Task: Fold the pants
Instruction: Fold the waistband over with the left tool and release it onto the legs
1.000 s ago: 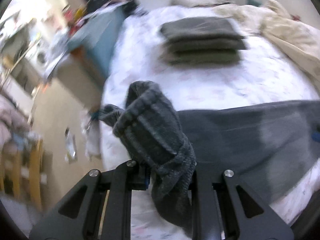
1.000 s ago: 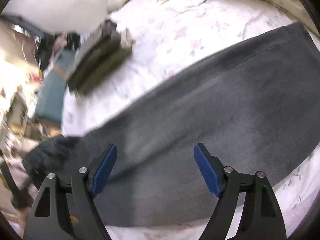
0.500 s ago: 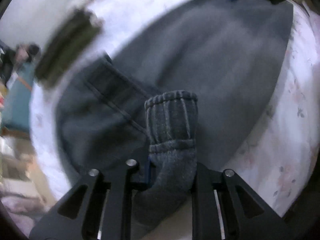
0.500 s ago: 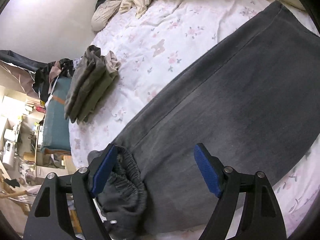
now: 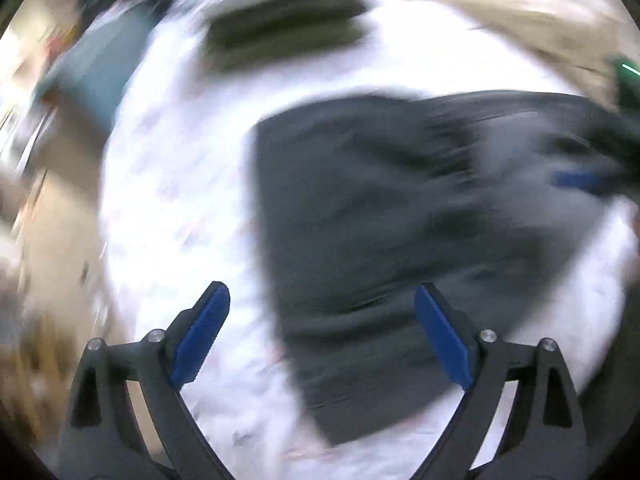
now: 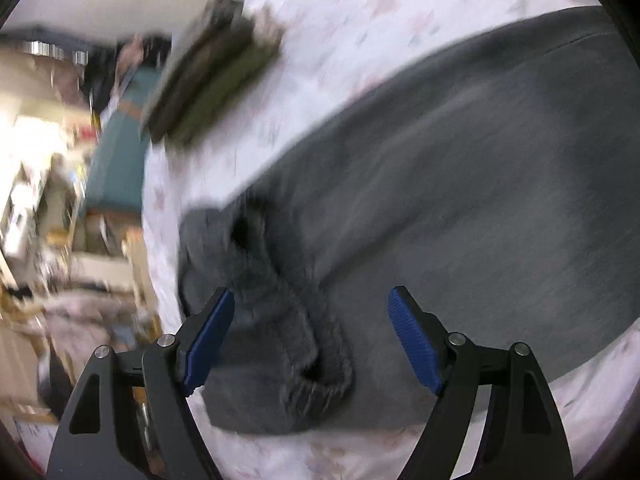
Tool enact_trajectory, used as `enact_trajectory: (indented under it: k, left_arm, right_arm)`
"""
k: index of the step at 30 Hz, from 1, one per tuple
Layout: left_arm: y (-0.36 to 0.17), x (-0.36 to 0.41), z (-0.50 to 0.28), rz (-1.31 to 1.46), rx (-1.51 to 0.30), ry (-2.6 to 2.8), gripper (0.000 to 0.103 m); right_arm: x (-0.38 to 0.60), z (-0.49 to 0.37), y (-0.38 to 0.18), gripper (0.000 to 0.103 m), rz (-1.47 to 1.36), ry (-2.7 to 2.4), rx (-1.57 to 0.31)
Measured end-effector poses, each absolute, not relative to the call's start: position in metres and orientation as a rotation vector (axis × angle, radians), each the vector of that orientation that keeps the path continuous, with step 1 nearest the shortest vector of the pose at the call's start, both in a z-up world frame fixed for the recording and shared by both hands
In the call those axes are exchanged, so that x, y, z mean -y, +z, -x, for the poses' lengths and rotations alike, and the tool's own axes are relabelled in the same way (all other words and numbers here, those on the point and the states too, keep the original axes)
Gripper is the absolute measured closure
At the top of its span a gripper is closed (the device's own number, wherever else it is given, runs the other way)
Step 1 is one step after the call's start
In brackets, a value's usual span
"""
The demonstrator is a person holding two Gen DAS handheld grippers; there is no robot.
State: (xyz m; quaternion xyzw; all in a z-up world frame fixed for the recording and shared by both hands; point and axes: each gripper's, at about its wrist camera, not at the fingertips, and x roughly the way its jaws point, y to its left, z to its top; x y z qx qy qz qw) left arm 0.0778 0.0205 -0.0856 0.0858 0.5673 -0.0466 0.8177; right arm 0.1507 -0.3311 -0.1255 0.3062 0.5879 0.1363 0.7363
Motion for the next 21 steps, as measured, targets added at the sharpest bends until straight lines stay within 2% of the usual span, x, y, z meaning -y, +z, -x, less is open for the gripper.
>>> enact_trajectory:
  k: [1,3,4,5,6,7,8,12,14,17,18,20,21]
  left_arm:
    - [-0.108,-0.034,-0.082,-0.116,-1.293,-0.064,0.011]
    - [-0.144,-0.048,-0.087,-0.030,-1.451,-0.027,0.012]
    - [-0.155,-0.050,-0.088,-0.005,-1.490,-0.012,0.012]
    - [-0.165,-0.052,-0.087,0.003,-1.509,0.000,0.012]
    - [-0.168,-0.050,-0.088,-0.016,-1.508,0.003,0.010]
    - [-0.167,-0.049,-0.089,-0.033,-1.503,0.000,0.010]
    - [-0.165,-0.047,-0.090,-0.050,-1.502,-0.002,0.010]
    - [-0.147,-0.047,-0.093,0.000,-1.428,0.000,0.011]
    - [-0.145,-0.044,-0.091,0.015,-1.428,-0.025,0.011]
    - [-0.150,-0.038,-0.092,-0.025,-1.444,-0.022,0.011]
    - [-0.152,-0.036,-0.092,-0.030,-1.453,-0.020,0.011]
    - [-0.159,-0.024,-0.090,-0.036,-1.469,-0.020,0.011]
    - [-0.161,-0.022,-0.090,-0.039,-1.469,-0.020,0.011]
  right_arm:
    - [0.318,-0.146,-0.134,0.021,-0.633,0.306,-1.326]
    - [0.297,-0.139,-0.151,0.032,-0.558,0.325,-1.404]
    - [0.290,-0.136,-0.158,0.051,-0.551,0.354,-1.435]
    - [0.283,-0.132,-0.164,0.062,-0.535,0.369,-1.466]
    - [0.279,-0.128,-0.165,0.068,-0.514,0.366,-1.471]
    - [0.280,-0.125,-0.161,0.084,-0.514,0.372,-1.459]
    - [0.281,-0.123,-0.156,0.087,-0.530,0.385,-1.445]
    - [0.286,-0.109,-0.140,0.086,-0.517,0.390,-1.425]
    - [0.289,-0.108,-0.157,0.066,-0.463,0.311,-1.487]
    - [0.291,-0.119,-0.152,0.061,-0.453,0.279,-1.503]
    - [0.291,-0.125,-0.136,0.056,-0.415,0.275,-1.452]
    - [0.288,-0.143,-0.104,0.034,-0.300,0.275,-1.323]
    - [0.285,-0.160,-0.088,0.031,-0.267,0.301,-1.271]
